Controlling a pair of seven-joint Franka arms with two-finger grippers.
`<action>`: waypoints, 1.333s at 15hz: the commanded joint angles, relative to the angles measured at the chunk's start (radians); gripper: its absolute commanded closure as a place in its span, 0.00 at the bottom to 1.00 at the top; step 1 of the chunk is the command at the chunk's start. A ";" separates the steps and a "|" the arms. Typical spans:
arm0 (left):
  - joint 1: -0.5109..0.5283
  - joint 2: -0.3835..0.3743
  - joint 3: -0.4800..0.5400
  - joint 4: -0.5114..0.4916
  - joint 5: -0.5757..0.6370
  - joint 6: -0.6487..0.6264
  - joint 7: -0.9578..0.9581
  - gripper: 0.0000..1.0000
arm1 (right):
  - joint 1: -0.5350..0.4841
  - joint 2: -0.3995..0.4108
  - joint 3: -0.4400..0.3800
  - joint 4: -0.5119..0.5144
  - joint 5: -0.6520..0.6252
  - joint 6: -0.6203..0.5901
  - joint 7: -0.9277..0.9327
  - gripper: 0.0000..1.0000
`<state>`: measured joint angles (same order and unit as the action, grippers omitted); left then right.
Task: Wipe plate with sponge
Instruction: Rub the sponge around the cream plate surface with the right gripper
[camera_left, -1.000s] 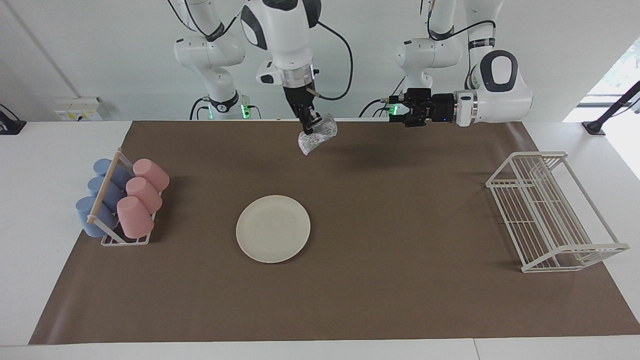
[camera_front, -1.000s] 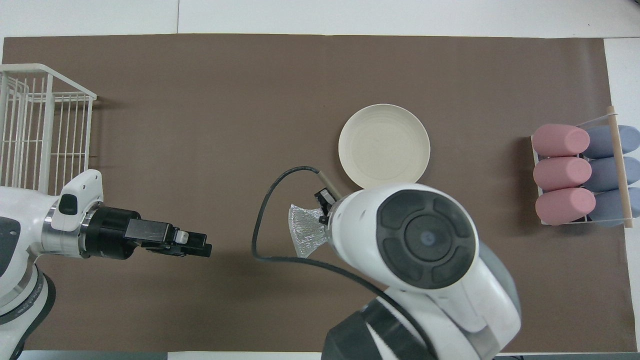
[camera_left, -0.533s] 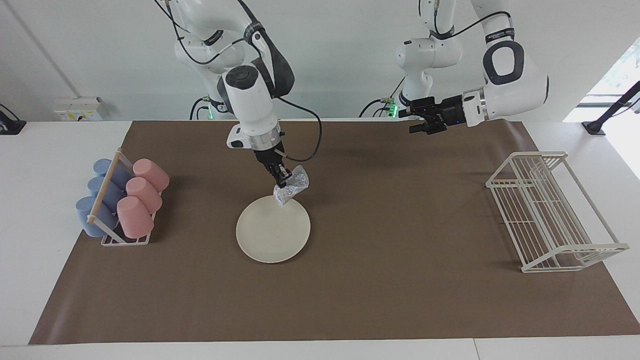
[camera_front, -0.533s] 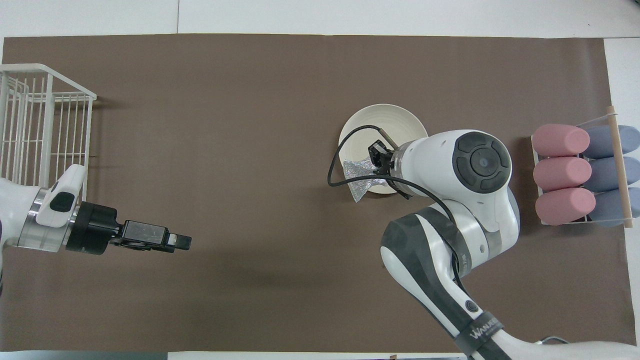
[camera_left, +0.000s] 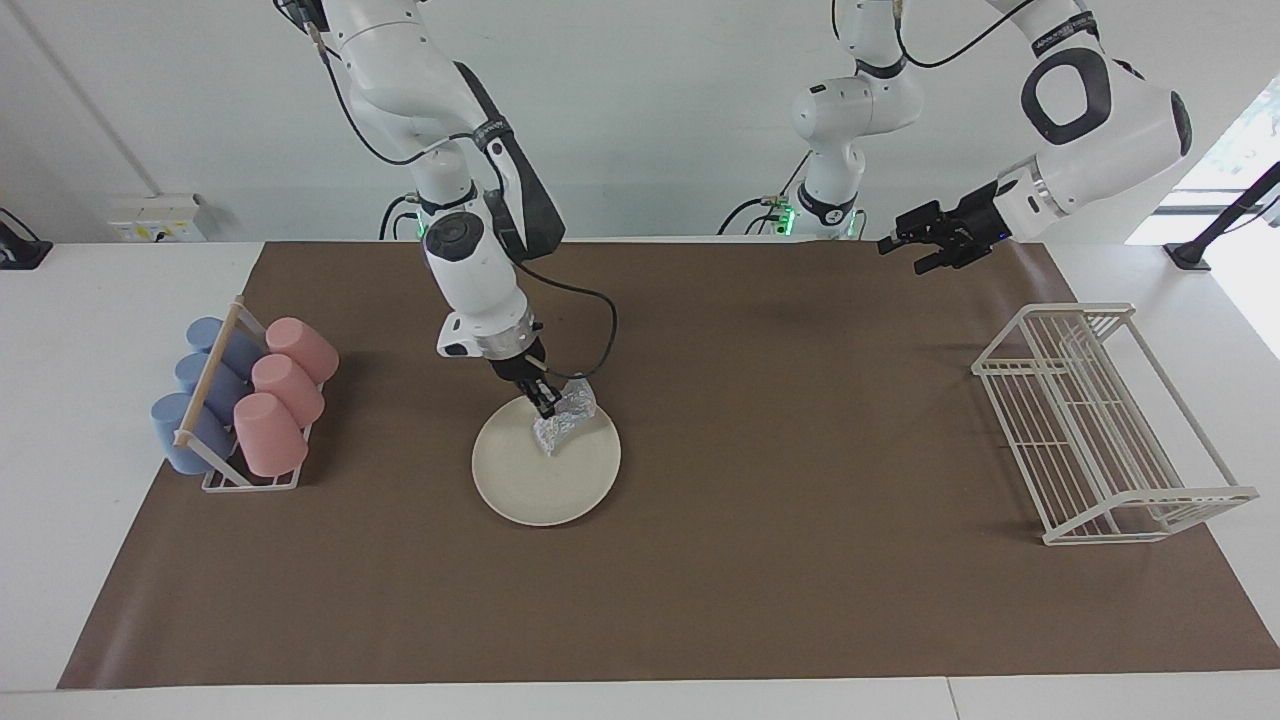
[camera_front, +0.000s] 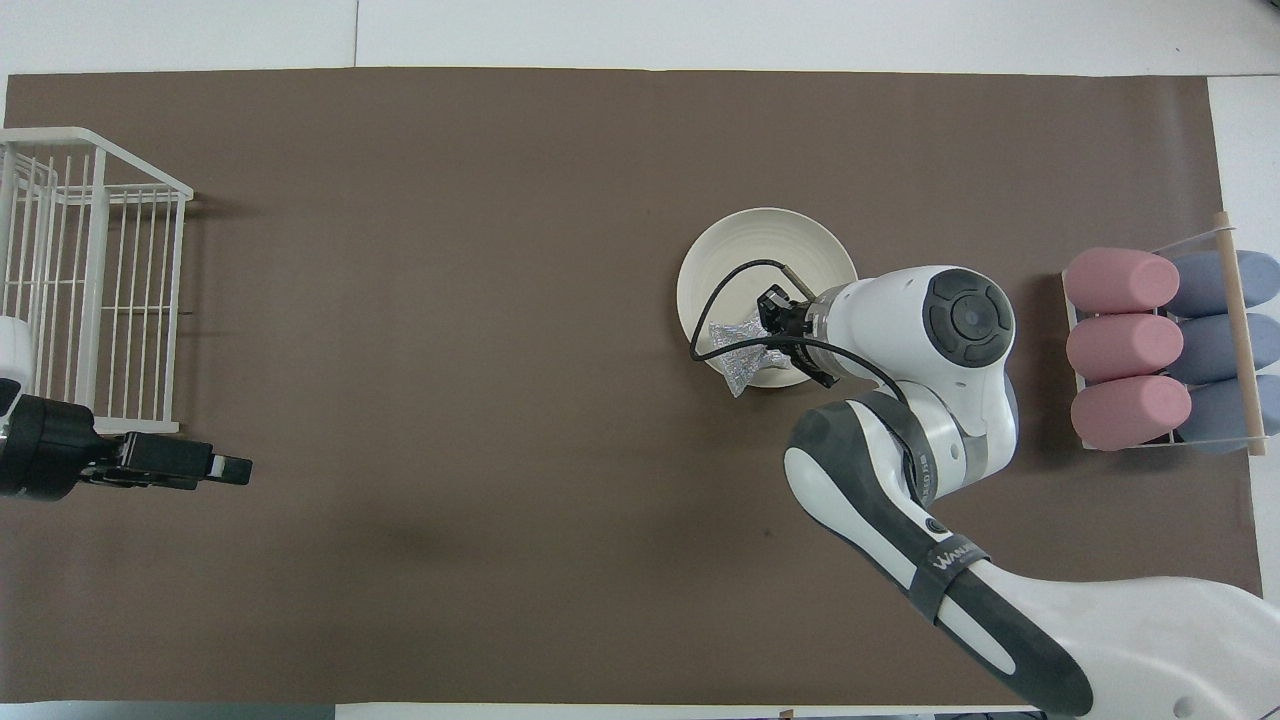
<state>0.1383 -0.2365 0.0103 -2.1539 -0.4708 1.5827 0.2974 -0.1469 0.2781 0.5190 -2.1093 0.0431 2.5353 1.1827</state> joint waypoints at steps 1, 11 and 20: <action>0.007 -0.001 -0.012 0.019 0.127 0.063 -0.017 0.00 | -0.011 0.076 0.012 0.000 -0.014 0.097 -0.026 1.00; -0.081 0.003 -0.020 -0.044 0.273 0.367 -0.383 0.00 | -0.069 0.107 -0.043 0.028 -0.014 0.129 -0.319 1.00; -0.100 0.031 -0.021 -0.087 0.273 0.505 -0.411 0.00 | 0.059 0.113 -0.047 0.017 -0.012 0.132 -0.062 1.00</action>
<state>0.0606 -0.2157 -0.0162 -2.2069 -0.2204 2.0036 -0.0861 -0.1297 0.3545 0.4724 -2.0904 0.0432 2.6516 1.0324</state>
